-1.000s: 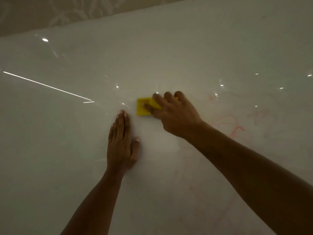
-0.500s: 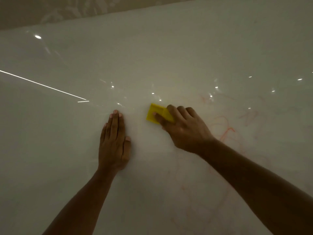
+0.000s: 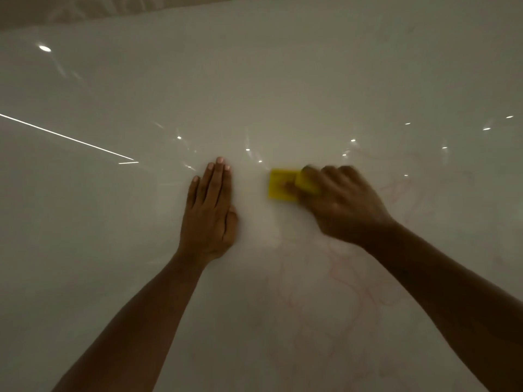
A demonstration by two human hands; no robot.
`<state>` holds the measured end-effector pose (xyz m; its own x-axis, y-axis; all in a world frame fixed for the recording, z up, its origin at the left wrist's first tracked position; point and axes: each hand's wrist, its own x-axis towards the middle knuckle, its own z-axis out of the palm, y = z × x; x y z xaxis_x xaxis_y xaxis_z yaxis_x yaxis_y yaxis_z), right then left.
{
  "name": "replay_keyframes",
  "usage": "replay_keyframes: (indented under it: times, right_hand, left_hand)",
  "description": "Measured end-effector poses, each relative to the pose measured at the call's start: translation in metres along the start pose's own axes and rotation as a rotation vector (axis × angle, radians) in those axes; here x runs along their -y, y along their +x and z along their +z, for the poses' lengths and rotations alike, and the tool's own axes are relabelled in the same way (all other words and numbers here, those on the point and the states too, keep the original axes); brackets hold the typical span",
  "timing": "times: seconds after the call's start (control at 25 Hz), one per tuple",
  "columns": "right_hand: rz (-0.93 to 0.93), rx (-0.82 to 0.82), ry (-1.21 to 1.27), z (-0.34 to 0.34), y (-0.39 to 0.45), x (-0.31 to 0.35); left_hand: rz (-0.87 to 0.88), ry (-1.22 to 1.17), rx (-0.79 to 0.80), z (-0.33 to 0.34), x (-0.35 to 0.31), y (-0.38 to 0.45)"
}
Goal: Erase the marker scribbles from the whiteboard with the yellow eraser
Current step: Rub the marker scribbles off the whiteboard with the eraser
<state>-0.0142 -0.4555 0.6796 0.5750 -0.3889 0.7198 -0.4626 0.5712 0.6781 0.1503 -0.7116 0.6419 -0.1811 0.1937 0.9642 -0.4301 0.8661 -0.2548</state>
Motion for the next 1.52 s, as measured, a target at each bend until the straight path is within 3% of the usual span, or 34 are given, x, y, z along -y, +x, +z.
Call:
replay_keyframes:
  times: [0.08,0.12,0.16,0.28,0.32,0.36,0.44,0.48,0.52,0.64,0.68,0.84,0.92,1.04,1.08,1.12,1.2,1.24,1.28,1.4,1.44,1.48,1.52]
  right_hand:
    - [0.466,-0.064,-0.032,-0.004,-0.001,-0.016]
    - [0.593,-0.073,-0.047,-0.003,0.002,-0.012]
    - [0.580,-0.077,-0.056,0.003,0.004,-0.001]
    - [0.044,-0.041,-0.005,0.011,-0.003,0.022]
    - [-0.015,-0.026,-0.013,0.008,-0.006,0.010]
    - [0.068,-0.036,-0.034,0.004,-0.008,-0.005]
    - [0.481,-0.119,-0.050,-0.002,-0.011,-0.019]
    - [0.578,-0.143,-0.057,-0.001,-0.013,-0.015]
    - [0.534,-0.140,-0.065,0.002,-0.017,-0.006]
    - [0.153,-0.065,-0.018,-0.005,-0.036,-0.006]
    - [0.167,-0.065,-0.031,-0.010,-0.044,-0.023]
    - [0.740,-0.096,-0.148,-0.019,-0.060,-0.052]
    - [0.665,-0.105,-0.111,-0.012,-0.050,-0.033]
    - [0.164,-0.026,0.018,-0.015,-0.050,-0.031]
    - [0.148,-0.018,0.024,-0.016,-0.054,-0.043]
    - [0.269,-0.041,0.018,-0.017,-0.060,-0.056]
    - [0.707,-0.117,-0.002,-0.019,-0.070,-0.065]
    - [0.812,-0.144,-0.026,-0.016,-0.072,-0.057]
    - [0.789,-0.151,-0.042,-0.013,-0.073,-0.045]
    - [0.315,-0.065,0.001,-0.014,-0.082,-0.023]
    - [0.241,-0.032,-0.024,-0.019,-0.089,-0.033]
    - [0.290,-0.032,-0.043,-0.022,-0.095,-0.045]
    - [0.461,-0.051,-0.054,-0.025,-0.101,-0.053]
  left_hand:
    - [-0.032,-0.005,-0.002,0.003,-0.005,0.002]
    - [-0.040,-0.006,-0.003,0.003,-0.006,0.003]
    - [-0.047,-0.009,-0.007,0.002,-0.008,0.006]
    - [-0.086,-0.029,-0.032,0.003,-0.022,0.017]
    - [-0.097,-0.036,-0.034,0.003,-0.027,0.020]
    - [-0.098,-0.047,-0.031,0.004,-0.032,0.022]
    - [-0.059,-0.058,-0.016,0.005,-0.041,0.030]
    - [-0.027,-0.058,-0.013,0.006,-0.047,0.037]
    - [0.006,-0.060,-0.016,0.007,-0.054,0.045]
    - [0.060,-0.071,-0.032,0.010,-0.074,0.068]
    - [0.066,-0.075,-0.035,0.012,-0.076,0.072]
    - [0.053,-0.090,-0.058,0.014,-0.077,0.072]
    - [0.055,-0.086,-0.068,0.014,-0.078,0.073]
    - [0.061,-0.083,-0.069,0.014,-0.078,0.072]
    - [0.063,-0.090,-0.073,0.014,-0.077,0.071]
    - [0.062,-0.097,-0.078,0.015,-0.077,0.070]
    - [0.059,-0.103,-0.087,0.016,-0.076,0.069]
    - [0.058,-0.100,-0.093,0.017,-0.077,0.069]
    - [0.059,-0.092,-0.100,0.018,-0.077,0.068]
    - [0.073,-0.065,-0.115,0.021,-0.074,0.068]
    - [0.078,-0.061,-0.117,0.022,-0.075,0.068]
    - [0.079,-0.053,-0.123,0.023,-0.074,0.067]
    - [0.078,-0.045,-0.129,0.025,-0.076,0.066]
